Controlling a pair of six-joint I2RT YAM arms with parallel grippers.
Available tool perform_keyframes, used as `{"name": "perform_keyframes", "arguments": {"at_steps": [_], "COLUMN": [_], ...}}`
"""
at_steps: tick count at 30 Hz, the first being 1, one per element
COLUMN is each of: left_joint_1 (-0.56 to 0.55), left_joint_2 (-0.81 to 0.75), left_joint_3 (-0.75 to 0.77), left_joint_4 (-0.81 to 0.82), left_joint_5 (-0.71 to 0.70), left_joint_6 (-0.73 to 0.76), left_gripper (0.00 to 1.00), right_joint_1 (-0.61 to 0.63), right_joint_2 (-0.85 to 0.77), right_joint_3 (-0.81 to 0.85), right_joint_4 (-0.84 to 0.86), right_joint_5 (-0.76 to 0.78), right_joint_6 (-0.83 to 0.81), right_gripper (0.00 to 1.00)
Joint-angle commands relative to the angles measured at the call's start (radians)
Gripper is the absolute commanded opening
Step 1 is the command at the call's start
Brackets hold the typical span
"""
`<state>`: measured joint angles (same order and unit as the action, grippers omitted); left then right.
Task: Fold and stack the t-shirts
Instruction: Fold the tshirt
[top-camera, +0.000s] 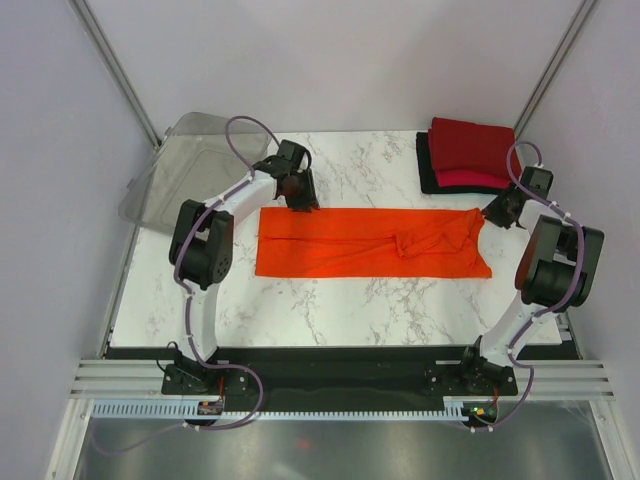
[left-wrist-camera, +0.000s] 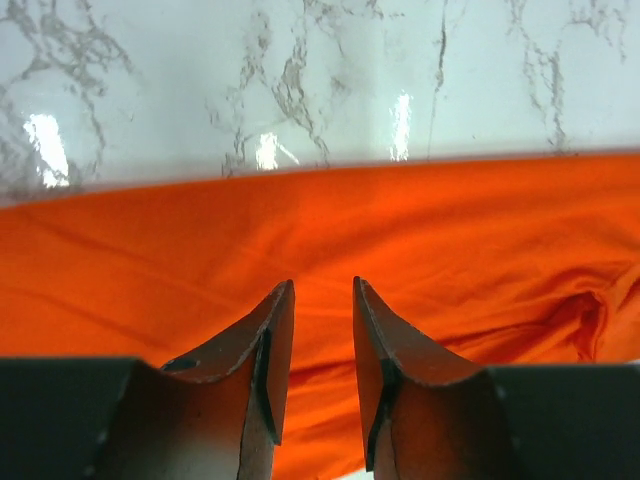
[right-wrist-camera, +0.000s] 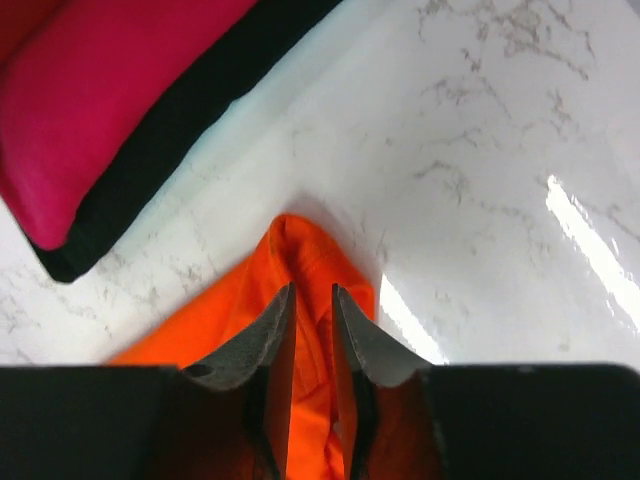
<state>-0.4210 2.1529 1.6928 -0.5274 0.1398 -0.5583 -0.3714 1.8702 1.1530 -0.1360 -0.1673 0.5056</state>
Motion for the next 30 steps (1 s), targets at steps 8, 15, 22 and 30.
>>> {"name": "perform_keyframes", "arguments": {"at_steps": [8,15,22,30], "left_joint_1": [0.001,-0.027,-0.028,-0.094], "left_joint_2": [-0.209,-0.242,-0.249,-0.367], "left_joint_3": [-0.203,-0.344,-0.438,-0.463], "left_joint_4": [-0.01,0.017,0.017,-0.002], "left_joint_5": [0.017,-0.037,-0.112,-0.21], "left_joint_6": [0.04,-0.011,-0.031,-0.005], "left_gripper": [0.37,0.37,0.38,0.39], "right_joint_1": [0.061,0.077,0.075,0.055], "right_joint_2": [-0.264,-0.341,-0.359,-0.402], "right_joint_3": [-0.112,-0.185,-0.274,-0.239], "right_joint_4": [-0.215,-0.292,-0.313,-0.37], "right_joint_5": [0.08,0.143,0.146,0.264], "right_joint_6": [0.103,0.125,0.111,0.122], "right_gripper": [0.13,0.11,0.17,0.29]}}
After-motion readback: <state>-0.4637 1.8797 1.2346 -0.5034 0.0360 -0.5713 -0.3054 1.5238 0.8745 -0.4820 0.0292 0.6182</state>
